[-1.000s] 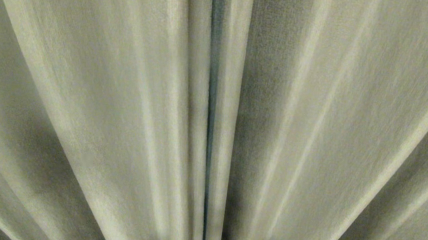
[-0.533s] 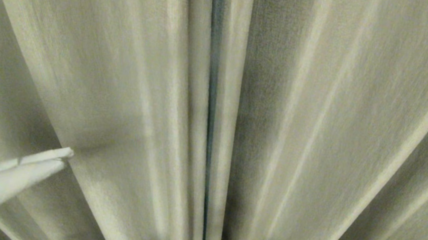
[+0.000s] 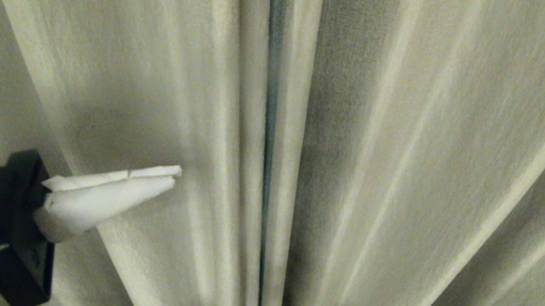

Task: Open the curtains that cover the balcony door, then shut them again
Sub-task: Pull the outer curtains open on both sides

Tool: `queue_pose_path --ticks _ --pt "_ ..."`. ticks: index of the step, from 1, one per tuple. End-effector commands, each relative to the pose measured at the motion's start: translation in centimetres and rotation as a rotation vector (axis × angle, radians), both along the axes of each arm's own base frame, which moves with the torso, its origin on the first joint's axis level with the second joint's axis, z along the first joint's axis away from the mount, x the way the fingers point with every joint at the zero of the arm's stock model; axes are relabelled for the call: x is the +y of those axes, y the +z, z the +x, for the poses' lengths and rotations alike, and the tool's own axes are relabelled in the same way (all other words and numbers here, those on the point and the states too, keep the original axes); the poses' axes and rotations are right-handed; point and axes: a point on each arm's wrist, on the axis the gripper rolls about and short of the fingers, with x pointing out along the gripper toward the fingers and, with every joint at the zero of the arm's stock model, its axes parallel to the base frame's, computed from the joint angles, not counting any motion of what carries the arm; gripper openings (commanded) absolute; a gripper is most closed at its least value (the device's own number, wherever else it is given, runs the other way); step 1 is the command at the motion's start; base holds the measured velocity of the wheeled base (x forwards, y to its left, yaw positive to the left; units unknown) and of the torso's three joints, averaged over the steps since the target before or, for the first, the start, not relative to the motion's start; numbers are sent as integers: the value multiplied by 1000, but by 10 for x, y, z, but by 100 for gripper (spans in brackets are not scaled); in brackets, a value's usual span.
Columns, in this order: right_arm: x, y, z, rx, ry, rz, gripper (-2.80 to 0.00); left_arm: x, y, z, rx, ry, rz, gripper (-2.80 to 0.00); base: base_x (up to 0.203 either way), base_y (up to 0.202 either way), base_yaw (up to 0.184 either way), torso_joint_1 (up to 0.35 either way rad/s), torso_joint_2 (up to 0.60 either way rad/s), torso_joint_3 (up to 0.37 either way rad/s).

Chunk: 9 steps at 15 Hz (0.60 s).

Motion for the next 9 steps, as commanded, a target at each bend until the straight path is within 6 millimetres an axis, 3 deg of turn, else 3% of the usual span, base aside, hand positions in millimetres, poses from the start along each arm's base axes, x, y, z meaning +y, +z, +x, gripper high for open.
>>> queue_pose_path --ticks 1,2,9 --pt "0 0 0 1 0 -1 -280 -10 -3 1 20 3 16 -280 0 0 0 0 0 0" --pt "0 0 0 1 0 -1 -280 -11 -2 1 18 10 13 0 0 0 0 0 0 0" --pt "0 0 0 1 1 -1 -280 -10 3 5 7 140 11 0 0 0 0 0 0 0"
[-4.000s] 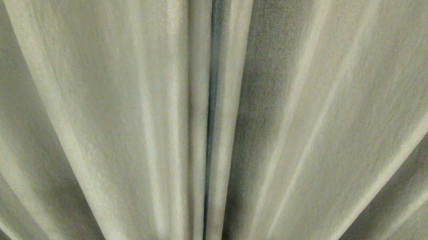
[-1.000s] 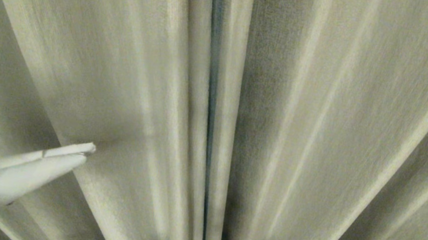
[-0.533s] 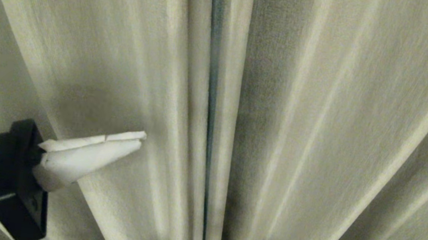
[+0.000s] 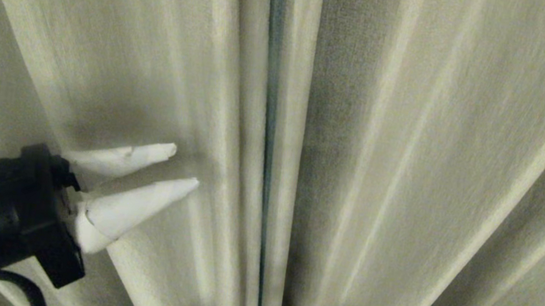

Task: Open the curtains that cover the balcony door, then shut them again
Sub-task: Pull the outer curtains open on both sides

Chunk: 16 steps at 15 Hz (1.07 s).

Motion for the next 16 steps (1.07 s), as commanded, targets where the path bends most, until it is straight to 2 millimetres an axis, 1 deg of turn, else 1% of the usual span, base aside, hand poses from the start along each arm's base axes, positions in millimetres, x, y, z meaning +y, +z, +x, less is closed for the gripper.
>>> queue_pose_path --ticks 1,2,4,8,10,13,15,16 --pt "0 0 0 1 -1 -1 -280 0 0 1 -2 35 -2 0 0 0 0 0 0 0" --pt "0 0 0 1 1 -1 -280 1 0 1 -1 58 -2 0 0 0 0 0 0 0" --pt "0 0 0 1 1 -1 -280 0 2 2 -5 53 -5 0 0 0 0 0 0 0" --pt "0 0 0 1 1 -1 -280 -12 18 1 -30 -14 -32 0 0 0 0 0 0 0" --pt "0 0 0 1 0 -1 -280 -15 23 1 -42 -26 -42 0 0 0 0 0 0 0" --pt "0 0 0 1 1 -1 -280 -16 23 -2 -43 -34 -44 0 0 0 0 0 0 0" --pt "0 0 0 1 0 -1 -280 -17 23 -1 -41 -33 -42 0 0 0 0 0 0 0" --pt "0 0 0 1 1 -1 -280 -20 20 2 -28 -31 -29 0 0 0 0 0 0 0"
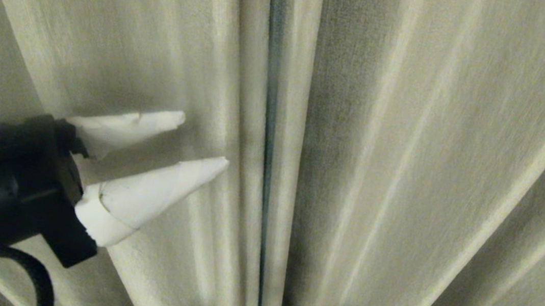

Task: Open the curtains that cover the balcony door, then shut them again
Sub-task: Pull the outer curtains open on both sides

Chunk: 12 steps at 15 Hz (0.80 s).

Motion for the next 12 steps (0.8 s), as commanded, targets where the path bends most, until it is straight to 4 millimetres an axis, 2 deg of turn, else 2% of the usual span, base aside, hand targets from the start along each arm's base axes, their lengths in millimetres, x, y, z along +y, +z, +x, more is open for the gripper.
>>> queue_pose_path --ticks 1,8,12 --pt "0 0 0 1 0 -1 -280 -4 -3 4 13 2 14 0 0 0 0 0 0 0" --pt "0 0 0 1 1 -1 -280 -16 -5 19 29 113 44 0 0 0 0 0 0 0" --pt "0 0 0 1 1 -1 -280 -31 0 35 23 163 57 0 0 0 0 0 0 0"
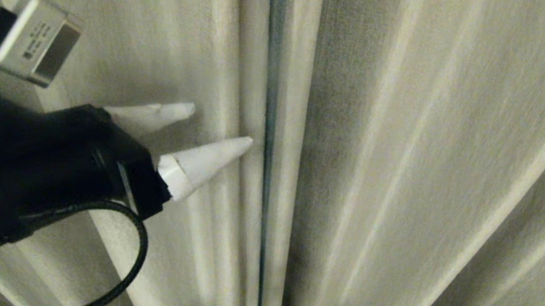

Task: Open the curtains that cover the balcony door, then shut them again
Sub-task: Pull the outer curtains open on both sides

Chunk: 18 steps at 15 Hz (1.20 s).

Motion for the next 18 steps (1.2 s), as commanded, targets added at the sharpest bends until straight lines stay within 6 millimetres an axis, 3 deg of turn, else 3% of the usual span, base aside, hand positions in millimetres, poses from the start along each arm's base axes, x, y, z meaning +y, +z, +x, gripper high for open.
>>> queue_pose_path --ticks 1,5,10,18 --pt "0 0 0 0 1 -1 -280 -14 0 15 2 31 26 0 0 0 0 0 0 0" --pt "0 0 0 0 -1 -1 -280 -28 5 34 -23 129 69 0 0 0 0 0 0 0" --pt "0 0 0 0 1 -1 -280 -32 18 61 -84 250 115 0 0 0 0 0 0 0" --pt "0 0 0 0 0 -1 -280 -33 29 82 -116 306 116 0 0 0 0 0 0 0"
